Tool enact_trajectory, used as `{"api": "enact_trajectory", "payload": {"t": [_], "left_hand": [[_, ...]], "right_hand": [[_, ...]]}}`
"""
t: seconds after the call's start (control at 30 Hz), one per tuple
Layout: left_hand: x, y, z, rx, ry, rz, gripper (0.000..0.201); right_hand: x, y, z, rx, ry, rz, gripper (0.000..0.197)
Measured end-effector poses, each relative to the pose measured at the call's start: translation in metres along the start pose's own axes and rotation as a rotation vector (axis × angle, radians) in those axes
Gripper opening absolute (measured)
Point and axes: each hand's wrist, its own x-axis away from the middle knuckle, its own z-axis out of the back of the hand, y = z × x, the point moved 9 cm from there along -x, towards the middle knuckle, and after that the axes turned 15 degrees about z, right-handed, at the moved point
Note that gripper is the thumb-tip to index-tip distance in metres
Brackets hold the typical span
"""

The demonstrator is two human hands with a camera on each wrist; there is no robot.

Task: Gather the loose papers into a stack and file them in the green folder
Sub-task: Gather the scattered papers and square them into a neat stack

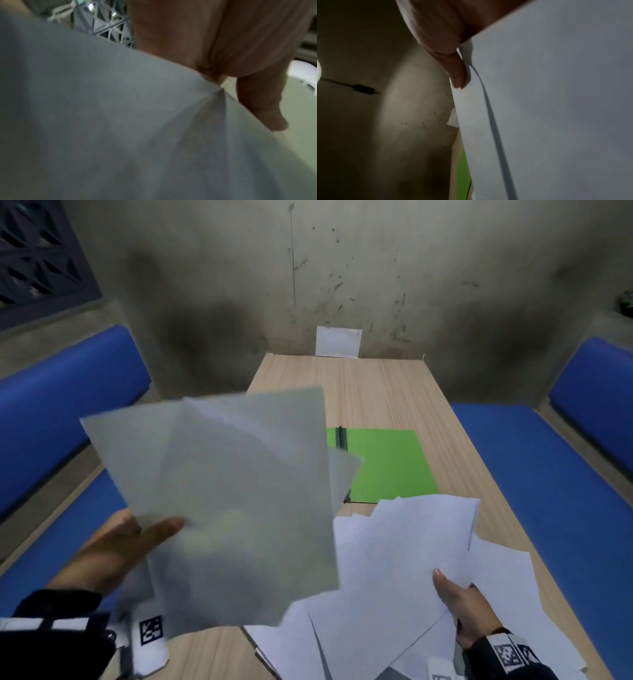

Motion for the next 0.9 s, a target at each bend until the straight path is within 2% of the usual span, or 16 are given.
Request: {"api": "enact_trajectory", "payload": {"t": [0.03, 0.07, 0.1, 0.13, 0.17, 0.2, 0.23, 0.27, 0.3, 0.33, 0.43, 0.53, 0.63, 0.73, 0.83, 0.9], "left_hand": [[0.000, 0.009, -0.010, 0.058, -0.044, -0.049, 0.018], [0.000, 0.017, -0.024, 0.107, -0.077, -0.065, 0.035], [-0.005, 0.011, -0.037, 0.147, -0.110, -0.028, 0.051], [-0.009, 0.005, -0.053, 0.184, -0.147, 0.008, 0.059], [-0.014, -0.005, -0.071, 0.198, -0.201, 0.049, 0.054], [-0.017, -0.015, -0.089, 0.213, -0.248, 0.095, 0.044], [-0.021, -0.026, -0.106, 0.229, -0.287, 0.131, 0.039], [-0.024, -0.037, -0.120, 0.240, -0.302, 0.166, 0.048], [-0.027, -0.049, -0.131, 0.241, -0.305, 0.189, 0.068], [-0.028, -0.057, -0.140, 0.240, -0.296, 0.211, 0.085], [-0.033, -0.075, -0.153, 0.276, -0.262, 0.230, 0.100], [-0.033, -0.087, -0.165, 0.306, -0.285, 0.265, 0.094], [-0.038, -0.098, -0.165, 0.275, -0.239, 0.283, 0.088], [-0.040, -0.115, -0.160, 0.232, -0.223, 0.385, 0.095], [-0.029, -0.135, -0.166, 0.150, -0.333, 0.535, 0.084], [-0.032, -0.158, -0.162, 0.077, -0.308, 0.589, 0.096]], "right_hand": [[0.004, -0.006, -0.009, 0.010, -0.011, 0.011, 0.028], [0.008, -0.011, -0.019, 0.017, -0.037, 0.023, 0.026], [0.012, -0.016, -0.031, 0.010, -0.081, 0.028, 0.031], [0.017, -0.020, -0.044, 0.005, -0.138, 0.026, 0.049], [0.021, -0.025, -0.055, 0.028, -0.190, 0.021, 0.069], [0.024, -0.028, -0.063, 0.033, -0.227, 0.017, 0.076], [0.028, -0.033, -0.072, 0.018, -0.272, 0.010, 0.065], [0.033, -0.039, -0.082, -0.013, -0.313, 0.010, 0.043], [0.037, -0.047, -0.091, -0.040, -0.355, 0.008, 0.026], [0.041, -0.055, -0.099, -0.045, -0.405, 0.024, 0.025], [0.046, -0.064, -0.106, 0.005, -0.484, 0.058, 0.068], [0.038, -0.059, -0.096, 0.084, -0.438, 0.069, 0.066], [0.029, -0.056, -0.082, 0.244, -0.337, 0.117, 0.011], [0.017, -0.044, -0.063, 0.434, -0.241, 0.114, 0.034], [0.017, -0.020, -0.052, 0.502, -0.191, 0.012, 0.024], [0.019, -0.012, -0.057, 0.531, -0.193, -0.032, 0.024]]}}
